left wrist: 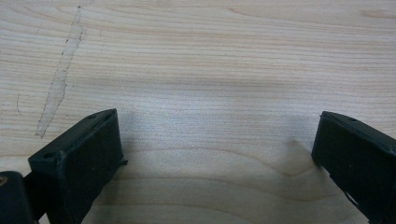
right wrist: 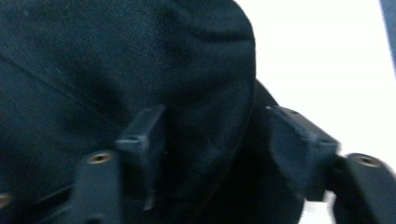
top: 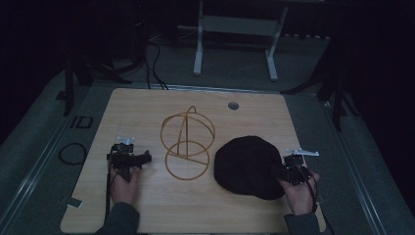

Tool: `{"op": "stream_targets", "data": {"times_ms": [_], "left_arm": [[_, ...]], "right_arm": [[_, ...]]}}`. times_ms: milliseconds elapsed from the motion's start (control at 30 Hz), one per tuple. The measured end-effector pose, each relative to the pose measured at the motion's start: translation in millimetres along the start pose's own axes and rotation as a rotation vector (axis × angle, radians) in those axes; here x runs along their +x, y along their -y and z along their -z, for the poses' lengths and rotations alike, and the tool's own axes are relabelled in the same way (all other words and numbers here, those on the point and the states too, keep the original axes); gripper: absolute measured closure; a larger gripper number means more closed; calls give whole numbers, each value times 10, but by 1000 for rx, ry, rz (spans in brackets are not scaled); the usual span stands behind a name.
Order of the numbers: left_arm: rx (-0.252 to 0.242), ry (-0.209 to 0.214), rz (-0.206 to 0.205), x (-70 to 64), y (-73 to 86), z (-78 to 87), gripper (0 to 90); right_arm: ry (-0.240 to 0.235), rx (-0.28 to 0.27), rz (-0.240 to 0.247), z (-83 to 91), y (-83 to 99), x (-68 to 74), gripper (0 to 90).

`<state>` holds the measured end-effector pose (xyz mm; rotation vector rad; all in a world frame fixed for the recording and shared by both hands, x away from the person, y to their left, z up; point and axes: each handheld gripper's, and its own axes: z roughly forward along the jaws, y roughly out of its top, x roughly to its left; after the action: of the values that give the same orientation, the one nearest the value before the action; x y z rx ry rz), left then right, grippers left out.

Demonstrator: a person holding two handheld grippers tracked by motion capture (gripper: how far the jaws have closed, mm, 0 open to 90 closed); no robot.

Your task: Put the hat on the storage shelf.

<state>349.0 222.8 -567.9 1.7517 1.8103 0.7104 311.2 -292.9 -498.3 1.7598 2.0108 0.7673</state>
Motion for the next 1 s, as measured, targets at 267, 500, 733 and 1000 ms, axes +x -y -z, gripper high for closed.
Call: {"op": "stream_targets", "data": {"times_ms": [267,500,733,1000], "left_arm": [[0,0,0,0,0,0,12],[0,0,0,0,0,0,12],[-1,0,1,0,0,0,12],[-1,0,1,0,0,-1,12]], "right_arm": [[2,58,6,-81,-36,20,585],[78,125,30,-131,-116,96,691],[153,178,40,-123,-216,93,783],[134,198,42,-111,-273,23,789]]}}
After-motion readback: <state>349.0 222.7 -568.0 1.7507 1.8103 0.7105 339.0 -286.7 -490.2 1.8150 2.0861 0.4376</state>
